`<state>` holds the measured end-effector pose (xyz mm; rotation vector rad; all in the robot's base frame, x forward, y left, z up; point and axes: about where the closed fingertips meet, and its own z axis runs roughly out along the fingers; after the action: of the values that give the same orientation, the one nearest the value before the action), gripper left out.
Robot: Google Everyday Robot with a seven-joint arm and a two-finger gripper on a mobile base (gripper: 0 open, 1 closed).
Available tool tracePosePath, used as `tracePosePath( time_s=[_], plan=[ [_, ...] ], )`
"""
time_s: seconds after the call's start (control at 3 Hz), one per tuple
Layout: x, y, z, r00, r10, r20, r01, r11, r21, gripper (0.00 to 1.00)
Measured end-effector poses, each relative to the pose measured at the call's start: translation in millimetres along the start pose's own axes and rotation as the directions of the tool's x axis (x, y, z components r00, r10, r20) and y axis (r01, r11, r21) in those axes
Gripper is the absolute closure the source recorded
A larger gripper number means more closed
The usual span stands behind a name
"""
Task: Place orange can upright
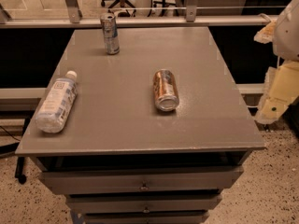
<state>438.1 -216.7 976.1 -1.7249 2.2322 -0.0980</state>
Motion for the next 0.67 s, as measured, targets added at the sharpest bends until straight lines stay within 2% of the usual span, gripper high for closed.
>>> tracePosePath(
  time_s=[0.33,0.67],
  plan=[
    [-1,-1,0,1.000,-0.001,0.003,0.001,1.0000,0.004,0.00],
    [-23,-14,19,0.998,0.030,0.057,-0.031,0.9994,0.016,0.00]
  ],
)
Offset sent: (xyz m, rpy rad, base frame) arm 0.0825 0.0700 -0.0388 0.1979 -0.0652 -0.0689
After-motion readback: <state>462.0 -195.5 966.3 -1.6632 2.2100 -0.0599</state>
